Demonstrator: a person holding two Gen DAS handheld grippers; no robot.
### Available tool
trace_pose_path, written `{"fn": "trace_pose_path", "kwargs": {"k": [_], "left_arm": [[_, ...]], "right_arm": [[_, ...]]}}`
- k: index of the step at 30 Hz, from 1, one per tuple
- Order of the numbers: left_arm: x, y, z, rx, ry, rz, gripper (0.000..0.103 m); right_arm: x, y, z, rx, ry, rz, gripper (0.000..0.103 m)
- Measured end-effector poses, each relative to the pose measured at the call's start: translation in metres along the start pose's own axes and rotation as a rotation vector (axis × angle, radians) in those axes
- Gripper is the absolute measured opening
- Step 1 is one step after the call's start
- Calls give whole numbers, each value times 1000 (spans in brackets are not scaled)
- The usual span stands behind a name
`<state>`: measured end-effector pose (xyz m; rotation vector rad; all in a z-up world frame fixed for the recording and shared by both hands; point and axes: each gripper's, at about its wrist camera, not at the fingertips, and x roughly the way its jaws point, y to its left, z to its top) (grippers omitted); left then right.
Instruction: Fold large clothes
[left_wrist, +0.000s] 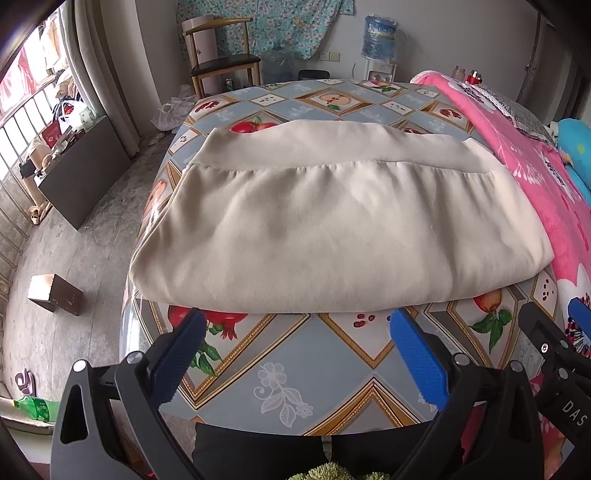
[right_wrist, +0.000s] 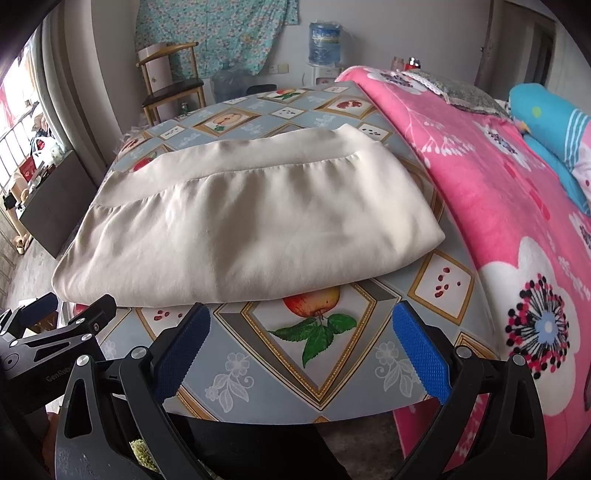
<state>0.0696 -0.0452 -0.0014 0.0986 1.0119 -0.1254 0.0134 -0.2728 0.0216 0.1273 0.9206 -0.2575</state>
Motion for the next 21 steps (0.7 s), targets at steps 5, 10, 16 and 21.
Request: {"fn": "trace_pose_path", "kwargs": {"k": [5,10,16,21], "left_arm": [[3,0,-1,-4,10,-1,98],[3,1,-1,-3,10,-2,98],[4,0,-1,-1,14,-6,98],[4,0,-2,-1,13,-9,98]], "right_arm": [[0,1,1,-1,4,-3,96],[0,1,1,1,5,-4,96],[0,1,1,0,5,-3,96],[0,1,1,-2,5,-3,96]]}}
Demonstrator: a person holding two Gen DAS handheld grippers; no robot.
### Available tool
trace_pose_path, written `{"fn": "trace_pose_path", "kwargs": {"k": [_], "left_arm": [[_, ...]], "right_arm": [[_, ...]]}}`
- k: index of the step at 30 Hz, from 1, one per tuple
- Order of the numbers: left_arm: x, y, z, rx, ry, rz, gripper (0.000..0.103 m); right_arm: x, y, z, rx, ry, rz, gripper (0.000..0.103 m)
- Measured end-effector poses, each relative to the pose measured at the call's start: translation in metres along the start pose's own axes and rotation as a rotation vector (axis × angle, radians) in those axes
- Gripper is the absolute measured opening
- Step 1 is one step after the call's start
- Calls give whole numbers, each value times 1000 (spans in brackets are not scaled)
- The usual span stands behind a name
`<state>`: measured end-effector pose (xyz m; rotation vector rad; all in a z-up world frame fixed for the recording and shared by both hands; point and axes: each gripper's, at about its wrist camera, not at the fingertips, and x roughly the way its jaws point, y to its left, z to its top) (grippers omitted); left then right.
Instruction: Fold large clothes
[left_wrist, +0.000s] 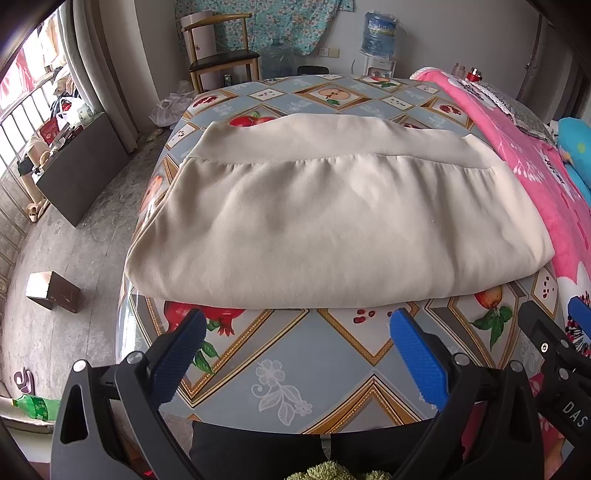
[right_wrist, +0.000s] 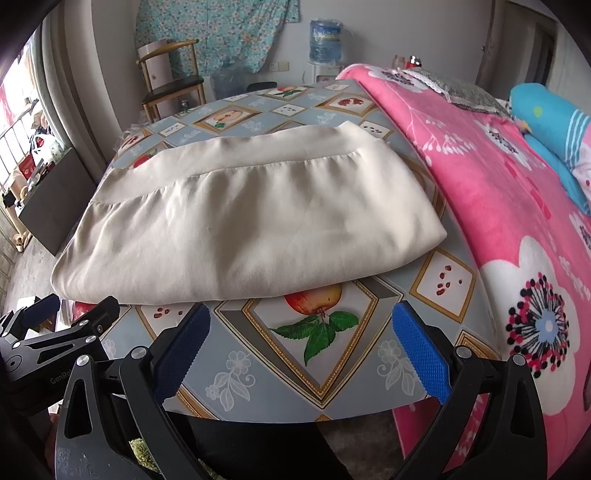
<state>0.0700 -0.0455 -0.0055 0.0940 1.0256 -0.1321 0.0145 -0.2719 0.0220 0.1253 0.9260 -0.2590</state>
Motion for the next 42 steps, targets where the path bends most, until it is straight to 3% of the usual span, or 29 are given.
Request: {"fn": "trace_pose_path", "kwargs": {"k": [42], "left_arm": [[-1,1,-1,-1,-2,2,98]], "right_arm": [[-1,3,-1,2,0,-3,96]]}}
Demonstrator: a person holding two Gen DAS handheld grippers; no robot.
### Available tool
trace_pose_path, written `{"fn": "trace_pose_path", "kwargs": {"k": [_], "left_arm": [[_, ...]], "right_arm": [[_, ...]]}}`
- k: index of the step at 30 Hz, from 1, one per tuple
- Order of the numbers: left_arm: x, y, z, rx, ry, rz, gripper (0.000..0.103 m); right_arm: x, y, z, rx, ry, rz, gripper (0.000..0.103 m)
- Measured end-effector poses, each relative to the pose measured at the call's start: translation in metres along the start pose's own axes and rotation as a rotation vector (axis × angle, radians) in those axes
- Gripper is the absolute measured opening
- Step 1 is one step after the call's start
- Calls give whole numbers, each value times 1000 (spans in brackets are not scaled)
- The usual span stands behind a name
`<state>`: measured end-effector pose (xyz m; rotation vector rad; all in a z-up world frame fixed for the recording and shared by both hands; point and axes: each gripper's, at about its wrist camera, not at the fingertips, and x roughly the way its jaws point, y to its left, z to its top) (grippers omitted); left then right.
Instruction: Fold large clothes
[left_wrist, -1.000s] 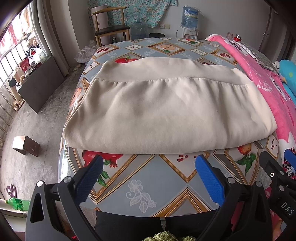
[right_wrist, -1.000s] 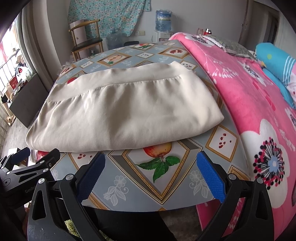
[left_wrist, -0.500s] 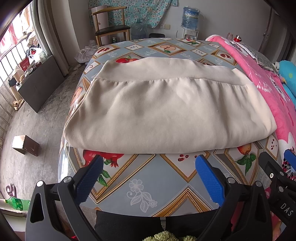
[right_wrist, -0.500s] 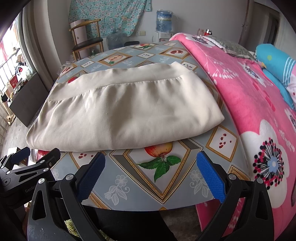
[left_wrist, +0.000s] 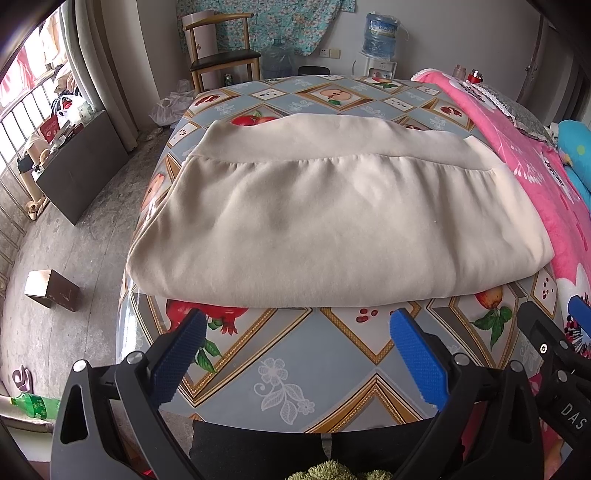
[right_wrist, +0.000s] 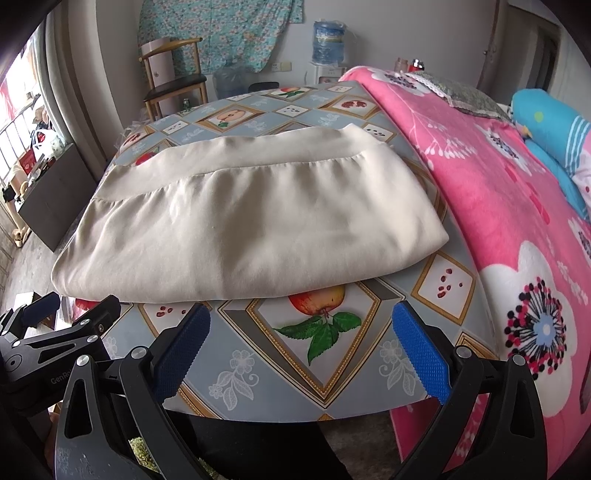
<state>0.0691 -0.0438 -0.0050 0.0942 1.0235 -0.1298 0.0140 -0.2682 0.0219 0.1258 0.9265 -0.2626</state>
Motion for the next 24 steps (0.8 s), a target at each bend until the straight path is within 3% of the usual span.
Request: {"fn": "trace_pose_path", "kwargs": {"k": [24], "left_arm": [[-1,1,2,0,-4,2,98]], "right_arm": [[1,1,1,1,2,-2,96]]}}
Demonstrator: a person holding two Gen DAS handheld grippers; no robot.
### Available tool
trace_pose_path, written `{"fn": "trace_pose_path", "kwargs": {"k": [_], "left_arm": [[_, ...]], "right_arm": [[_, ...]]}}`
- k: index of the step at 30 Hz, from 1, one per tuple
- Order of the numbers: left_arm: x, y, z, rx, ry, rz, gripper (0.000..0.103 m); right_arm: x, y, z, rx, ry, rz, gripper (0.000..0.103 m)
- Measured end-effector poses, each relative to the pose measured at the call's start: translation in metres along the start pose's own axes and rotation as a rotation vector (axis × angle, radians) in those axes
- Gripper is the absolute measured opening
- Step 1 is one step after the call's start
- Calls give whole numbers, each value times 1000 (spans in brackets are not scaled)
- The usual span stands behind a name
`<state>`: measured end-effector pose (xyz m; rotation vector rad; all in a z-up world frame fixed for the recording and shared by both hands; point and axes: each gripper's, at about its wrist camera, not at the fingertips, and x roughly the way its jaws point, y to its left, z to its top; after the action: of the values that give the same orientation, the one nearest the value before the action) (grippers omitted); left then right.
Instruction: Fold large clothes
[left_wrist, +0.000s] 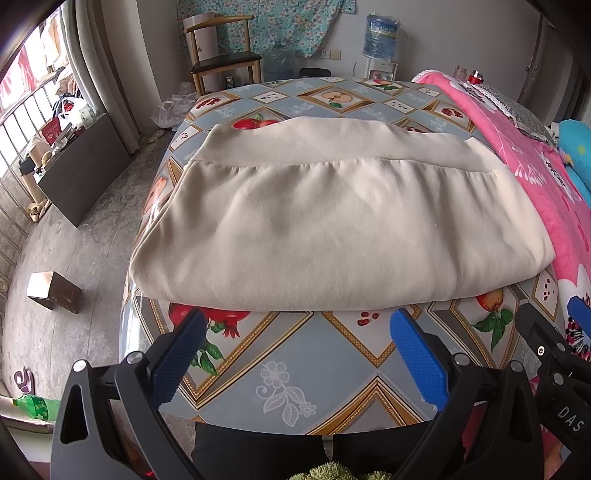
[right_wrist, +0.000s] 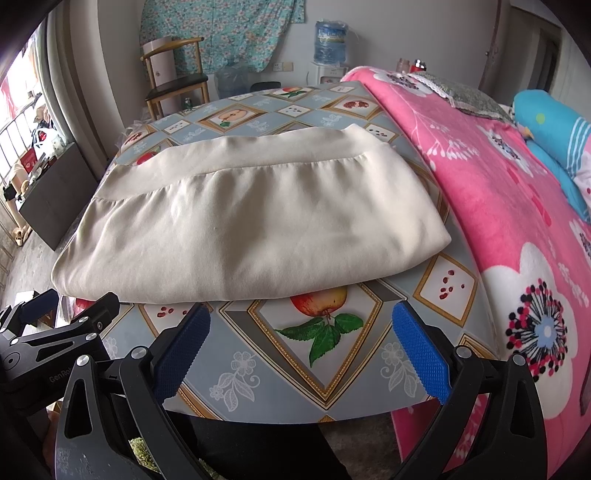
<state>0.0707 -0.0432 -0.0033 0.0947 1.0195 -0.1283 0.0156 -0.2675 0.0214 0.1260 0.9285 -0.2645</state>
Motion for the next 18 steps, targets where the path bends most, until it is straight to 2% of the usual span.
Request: {"fn": "trace_pose_path", "kwargs": {"k": [18], "left_arm": [[0,0,0,0,-1,1,98]], "right_arm": [[0,0,-1,-1,5,0,96]]}}
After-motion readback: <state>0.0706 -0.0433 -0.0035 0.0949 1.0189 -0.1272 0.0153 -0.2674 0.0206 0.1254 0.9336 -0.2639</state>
